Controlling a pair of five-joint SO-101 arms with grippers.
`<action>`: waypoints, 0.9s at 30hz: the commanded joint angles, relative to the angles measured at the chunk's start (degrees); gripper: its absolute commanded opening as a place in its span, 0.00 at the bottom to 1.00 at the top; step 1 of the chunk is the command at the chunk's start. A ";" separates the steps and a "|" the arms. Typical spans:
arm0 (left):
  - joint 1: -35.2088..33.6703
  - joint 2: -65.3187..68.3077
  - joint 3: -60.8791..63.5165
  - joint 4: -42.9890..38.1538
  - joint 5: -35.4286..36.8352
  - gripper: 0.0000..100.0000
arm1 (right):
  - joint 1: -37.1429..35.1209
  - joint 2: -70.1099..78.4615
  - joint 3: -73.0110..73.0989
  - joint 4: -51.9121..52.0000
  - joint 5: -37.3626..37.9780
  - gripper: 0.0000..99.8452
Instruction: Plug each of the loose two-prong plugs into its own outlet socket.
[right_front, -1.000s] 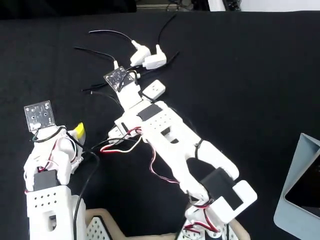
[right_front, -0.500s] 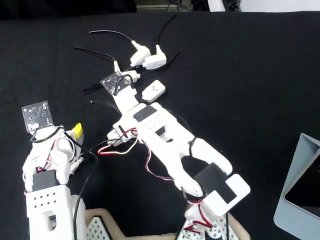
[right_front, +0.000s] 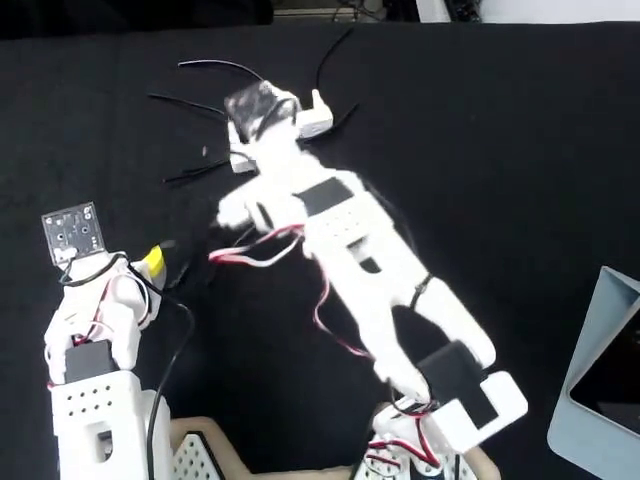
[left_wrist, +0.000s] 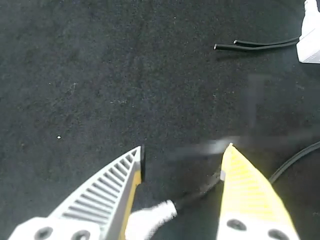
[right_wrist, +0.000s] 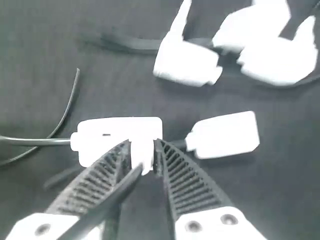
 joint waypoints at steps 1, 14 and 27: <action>-0.40 -0.62 -0.04 -1.14 -0.70 0.26 | 1.76 0.40 -6.55 -4.75 0.26 0.01; -0.40 -0.70 0.04 -1.14 -0.70 0.26 | 1.49 13.23 -14.90 -3.16 0.18 0.18; -9.36 -0.70 -5.58 -0.18 -1.05 0.26 | -0.18 -1.45 -19.03 24.26 -12.40 0.16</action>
